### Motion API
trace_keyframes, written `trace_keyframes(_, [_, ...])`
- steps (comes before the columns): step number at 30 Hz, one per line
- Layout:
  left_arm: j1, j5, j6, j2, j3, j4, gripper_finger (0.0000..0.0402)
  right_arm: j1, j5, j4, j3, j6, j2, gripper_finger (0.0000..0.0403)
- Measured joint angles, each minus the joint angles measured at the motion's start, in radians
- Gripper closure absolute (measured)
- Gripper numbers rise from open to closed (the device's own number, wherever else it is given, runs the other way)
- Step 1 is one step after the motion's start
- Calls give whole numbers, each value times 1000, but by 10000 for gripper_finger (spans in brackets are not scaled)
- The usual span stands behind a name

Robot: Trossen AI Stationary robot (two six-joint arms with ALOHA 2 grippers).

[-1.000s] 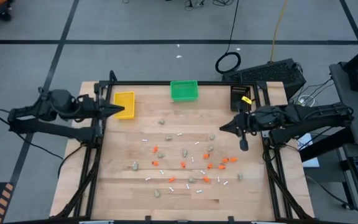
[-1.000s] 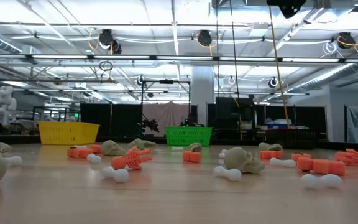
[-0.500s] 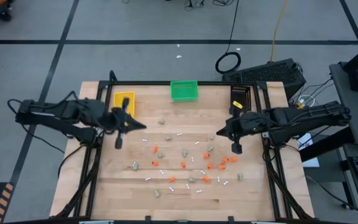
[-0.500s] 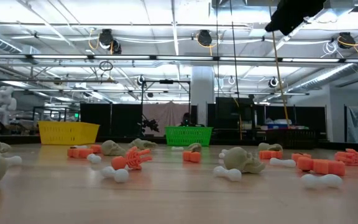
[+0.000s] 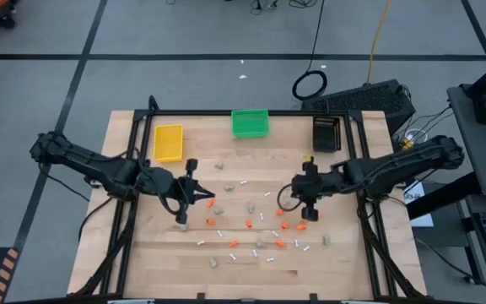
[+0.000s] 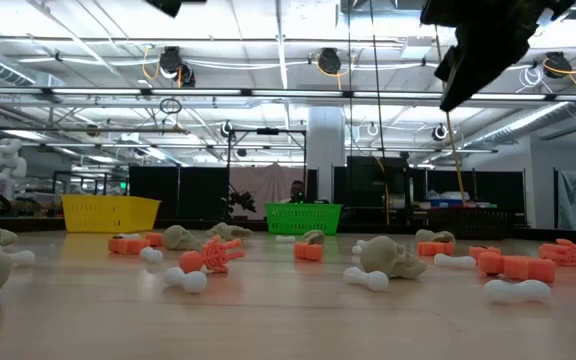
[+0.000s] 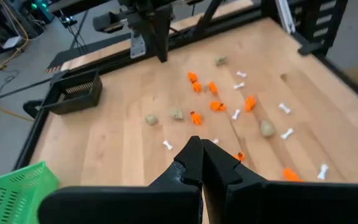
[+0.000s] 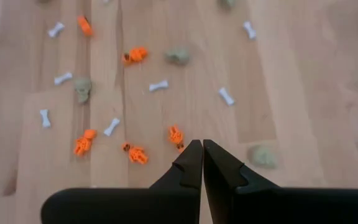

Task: Sort Halloween decoration
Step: Put the orange skeleton toy into the yellow bin

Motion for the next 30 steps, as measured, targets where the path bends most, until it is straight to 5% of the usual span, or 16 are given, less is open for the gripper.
trace_keyframes(14, [0,-3,-79,21,-207,275,402,106,-50,-243,0,314,115,381])
trace_keyframes(22, [0,-4,-80,120,-219,356,402,217,-47,-208,0,314,181,305])
trace_keyframes(30, [0,-6,-53,167,-219,409,402,275,-16,-122,-24,280,269,275])
